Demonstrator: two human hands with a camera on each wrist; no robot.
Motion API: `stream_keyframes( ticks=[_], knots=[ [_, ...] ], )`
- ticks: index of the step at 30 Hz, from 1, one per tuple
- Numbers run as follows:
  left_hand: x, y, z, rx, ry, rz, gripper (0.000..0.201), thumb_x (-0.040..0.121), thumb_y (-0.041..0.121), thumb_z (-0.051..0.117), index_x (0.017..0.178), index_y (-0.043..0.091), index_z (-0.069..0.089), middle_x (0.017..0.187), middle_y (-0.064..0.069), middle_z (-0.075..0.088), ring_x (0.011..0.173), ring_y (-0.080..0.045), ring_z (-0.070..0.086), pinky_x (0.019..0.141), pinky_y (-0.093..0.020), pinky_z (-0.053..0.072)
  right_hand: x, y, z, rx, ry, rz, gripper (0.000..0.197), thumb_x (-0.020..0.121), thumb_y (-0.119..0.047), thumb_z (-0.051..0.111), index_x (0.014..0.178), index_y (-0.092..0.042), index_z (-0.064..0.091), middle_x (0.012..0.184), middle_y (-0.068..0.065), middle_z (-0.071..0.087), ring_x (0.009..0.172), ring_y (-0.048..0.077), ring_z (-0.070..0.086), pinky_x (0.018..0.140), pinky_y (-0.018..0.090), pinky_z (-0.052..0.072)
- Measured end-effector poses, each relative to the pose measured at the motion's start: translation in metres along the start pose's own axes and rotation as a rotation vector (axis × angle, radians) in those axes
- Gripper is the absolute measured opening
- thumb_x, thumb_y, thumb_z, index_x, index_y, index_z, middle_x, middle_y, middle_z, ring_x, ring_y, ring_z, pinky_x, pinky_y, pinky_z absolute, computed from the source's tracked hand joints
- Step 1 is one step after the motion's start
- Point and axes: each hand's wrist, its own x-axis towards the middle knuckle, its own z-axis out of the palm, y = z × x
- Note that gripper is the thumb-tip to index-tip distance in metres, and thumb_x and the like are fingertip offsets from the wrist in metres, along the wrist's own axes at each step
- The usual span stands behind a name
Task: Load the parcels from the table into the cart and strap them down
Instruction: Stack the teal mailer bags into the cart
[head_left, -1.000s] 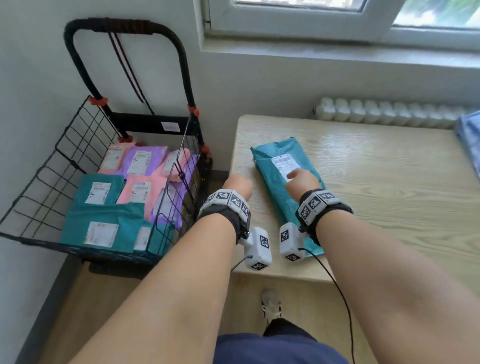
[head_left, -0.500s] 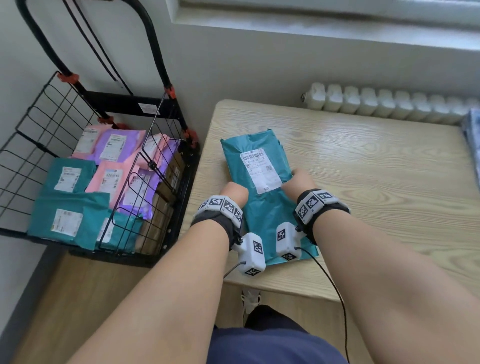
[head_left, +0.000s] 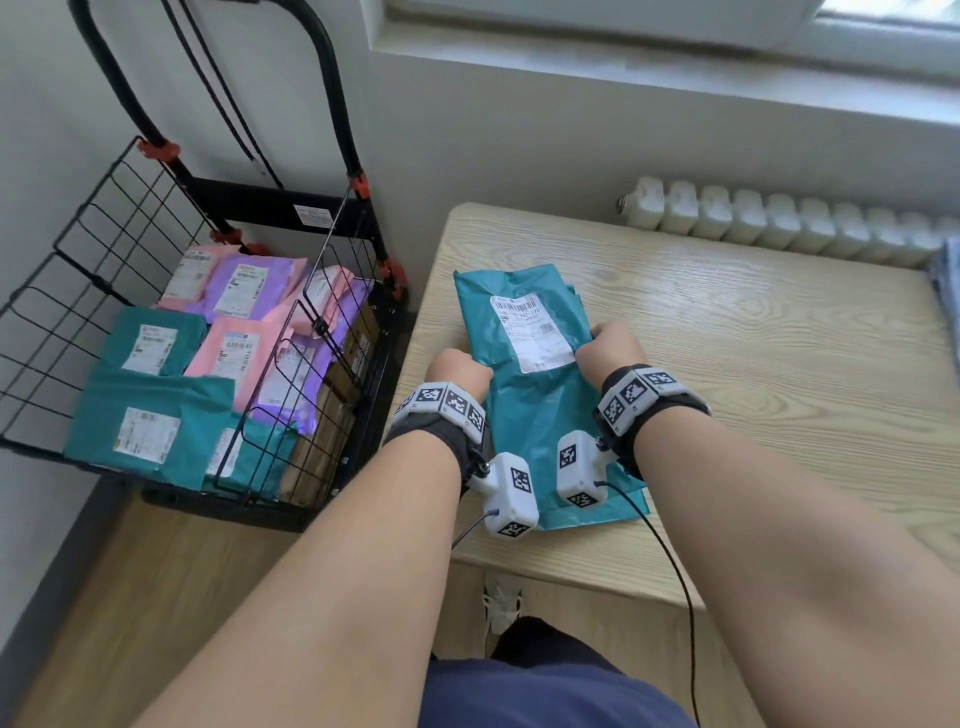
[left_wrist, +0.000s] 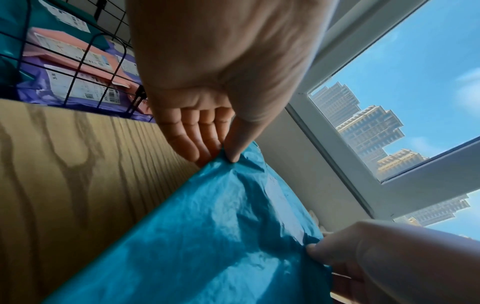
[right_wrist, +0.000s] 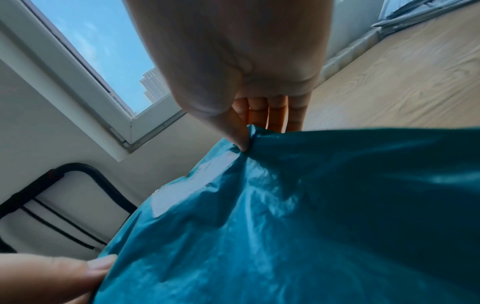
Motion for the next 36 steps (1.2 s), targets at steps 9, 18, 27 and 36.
stream_keyframes(
  ticks=[9,18,27,36],
  knots=[
    [-0.006,-0.041,-0.111,-0.161,0.104,0.084,0.027,0.080,0.035,0.062,0.064,0.014,0.062,0.072,-0.009,0.063,0.077,-0.033,0.068,0.077,-0.045,0.058,-0.059,-0.087,0.045,0.004,0.080,-0.170,0.032,0.087,-0.007,0.046,0.116,-0.015,0.058,0.106,0.005,0.062,0.100,0.027,0.057,0.078,0.029,0.042],
    [0.001,-0.133,-0.264,-0.114,0.254,0.068,0.045,0.089,0.018,0.057,0.048,0.011,0.041,0.050,-0.006,0.045,0.063,-0.027,0.052,0.067,-0.032,0.048,-0.137,-0.195,0.161,0.064,0.006,-0.246,0.024,0.083,-0.013,0.047,0.095,-0.007,0.067,0.090,0.010,0.066,0.087,0.029,0.061,0.073,0.033,0.048],
    [0.039,-0.188,-0.344,0.071,0.285,0.052,0.031,0.090,0.008,0.047,0.114,-0.004,0.062,0.100,-0.023,0.066,0.090,-0.038,0.062,0.067,-0.035,0.046,-0.142,-0.265,0.236,0.143,-0.141,-0.243,0.014,0.081,-0.007,0.054,0.085,-0.010,0.068,0.088,0.009,0.069,0.084,0.027,0.066,0.078,0.037,0.057],
    [0.114,-0.196,-0.399,0.056,0.361,-0.153,0.033,0.093,0.016,0.047,0.065,0.002,0.056,0.069,-0.009,0.054,0.077,-0.030,0.049,0.064,-0.029,0.032,-0.079,-0.344,0.298,0.025,-0.321,-0.259,0.010,0.082,-0.011,0.062,0.088,-0.007,0.068,0.084,0.009,0.065,0.077,0.025,0.059,0.065,0.025,0.046]
  ],
)
